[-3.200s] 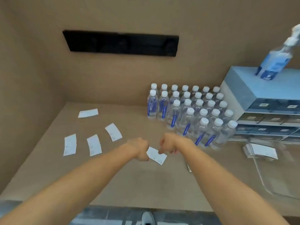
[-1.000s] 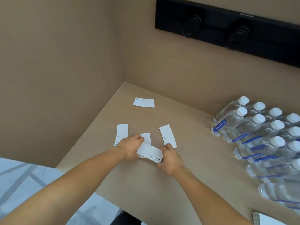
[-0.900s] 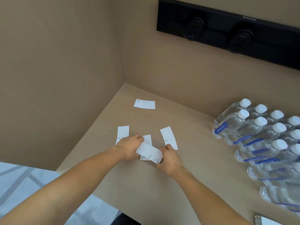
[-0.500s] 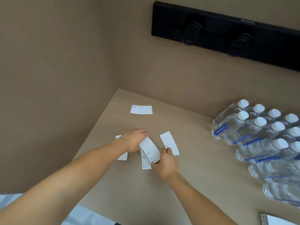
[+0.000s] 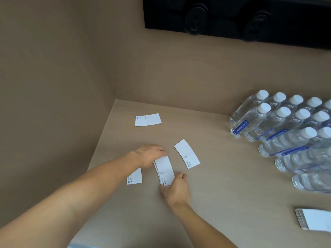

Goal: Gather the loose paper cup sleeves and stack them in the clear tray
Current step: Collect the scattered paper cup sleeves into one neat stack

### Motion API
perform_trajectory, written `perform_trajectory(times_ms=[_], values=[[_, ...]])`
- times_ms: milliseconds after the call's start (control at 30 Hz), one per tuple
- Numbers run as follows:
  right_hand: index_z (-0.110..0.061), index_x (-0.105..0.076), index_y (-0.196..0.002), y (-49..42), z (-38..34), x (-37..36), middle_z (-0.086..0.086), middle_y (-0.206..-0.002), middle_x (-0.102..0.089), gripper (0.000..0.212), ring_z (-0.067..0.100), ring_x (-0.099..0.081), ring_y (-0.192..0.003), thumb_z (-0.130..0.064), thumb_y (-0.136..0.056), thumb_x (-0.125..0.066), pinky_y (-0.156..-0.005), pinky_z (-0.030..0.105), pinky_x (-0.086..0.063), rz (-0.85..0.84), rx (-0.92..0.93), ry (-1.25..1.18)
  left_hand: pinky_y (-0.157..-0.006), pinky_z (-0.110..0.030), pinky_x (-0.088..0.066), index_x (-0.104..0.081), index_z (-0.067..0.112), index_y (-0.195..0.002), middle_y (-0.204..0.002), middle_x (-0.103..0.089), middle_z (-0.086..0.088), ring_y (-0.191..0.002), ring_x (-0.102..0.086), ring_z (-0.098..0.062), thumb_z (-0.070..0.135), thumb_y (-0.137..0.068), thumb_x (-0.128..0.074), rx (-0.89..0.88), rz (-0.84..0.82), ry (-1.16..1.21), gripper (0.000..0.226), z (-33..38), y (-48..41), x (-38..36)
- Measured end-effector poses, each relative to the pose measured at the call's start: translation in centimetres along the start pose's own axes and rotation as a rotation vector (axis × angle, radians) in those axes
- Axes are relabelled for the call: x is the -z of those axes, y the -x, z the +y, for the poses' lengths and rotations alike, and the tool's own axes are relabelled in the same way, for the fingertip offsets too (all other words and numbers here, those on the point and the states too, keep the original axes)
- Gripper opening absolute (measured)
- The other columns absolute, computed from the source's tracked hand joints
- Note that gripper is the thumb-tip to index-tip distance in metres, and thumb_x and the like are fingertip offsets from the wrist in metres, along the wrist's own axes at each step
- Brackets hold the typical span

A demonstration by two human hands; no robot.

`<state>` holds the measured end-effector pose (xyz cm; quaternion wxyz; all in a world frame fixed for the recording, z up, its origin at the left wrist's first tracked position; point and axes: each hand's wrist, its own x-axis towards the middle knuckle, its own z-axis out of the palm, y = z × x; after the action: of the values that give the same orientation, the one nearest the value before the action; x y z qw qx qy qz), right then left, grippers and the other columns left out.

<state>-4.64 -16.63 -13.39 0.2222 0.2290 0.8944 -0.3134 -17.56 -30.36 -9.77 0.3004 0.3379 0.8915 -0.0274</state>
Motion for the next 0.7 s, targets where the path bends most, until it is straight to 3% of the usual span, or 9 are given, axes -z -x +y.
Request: perform_trajectory(times_ms=[133,300,467,700], values=[[-0.016,-0.044,-0.118,0.1,-0.1,-0.4,0.000,-0.118,-0.042,0.059,0.023,-0.050,-0.111,-0.041,-0.072,-0.071,-0.080,0.037,-0.051,0.037,-0.010,0.016,-0.094,-0.038,-0.047,-0.040,0.030,-0.147,-0.132,-0.048,0.000,-0.119,-0.051,-0.025,0.004,-0.086,-0.062,-0.040,-0.009,-0.038,0.070,0.2,-0.2,0.2],[-0.016,-0.043,-0.117,0.0,0.3,-0.7,0.002,-0.118,-0.041,0.048,0.024,-0.047,-0.111,-0.029,-0.077,-0.066,-0.079,0.034,-0.049,0.051,0.032,0.079,-0.086,-0.033,-0.042,-0.049,0.023,-0.137,-0.129,-0.047,-0.002,-0.117,-0.052,-0.026,0.005,-0.087,-0.064,-0.028,-0.003,-0.055,0.056,0.9,-0.4,-0.1],[-0.013,-0.045,-0.118,-0.4,1.3,-0.1,0.003,-0.118,-0.039,0.046,0.024,-0.043,-0.114,-0.025,-0.078,-0.063,-0.083,0.035,-0.050,0.043,0.128,0.179,-0.095,-0.037,-0.046,-0.048,0.019,-0.138,-0.131,-0.048,-0.003,-0.119,-0.054,-0.027,0.019,-0.087,-0.068,0.046,-0.021,-0.047,0.055,1.6,0.0,-1.0],[-0.009,-0.046,-0.115,-2.3,3.2,2.9,0.008,-0.126,-0.041,0.038,0.026,-0.042,-0.117,-0.017,-0.081,-0.063,-0.083,0.035,-0.052,-0.027,0.277,0.399,-0.089,-0.037,-0.050,-0.054,0.012,-0.116,-0.115,-0.059,-0.006,-0.108,-0.060,-0.028,0.031,-0.081,-0.069,0.161,0.005,0.039,0.042,3.8,1.1,-3.0]])
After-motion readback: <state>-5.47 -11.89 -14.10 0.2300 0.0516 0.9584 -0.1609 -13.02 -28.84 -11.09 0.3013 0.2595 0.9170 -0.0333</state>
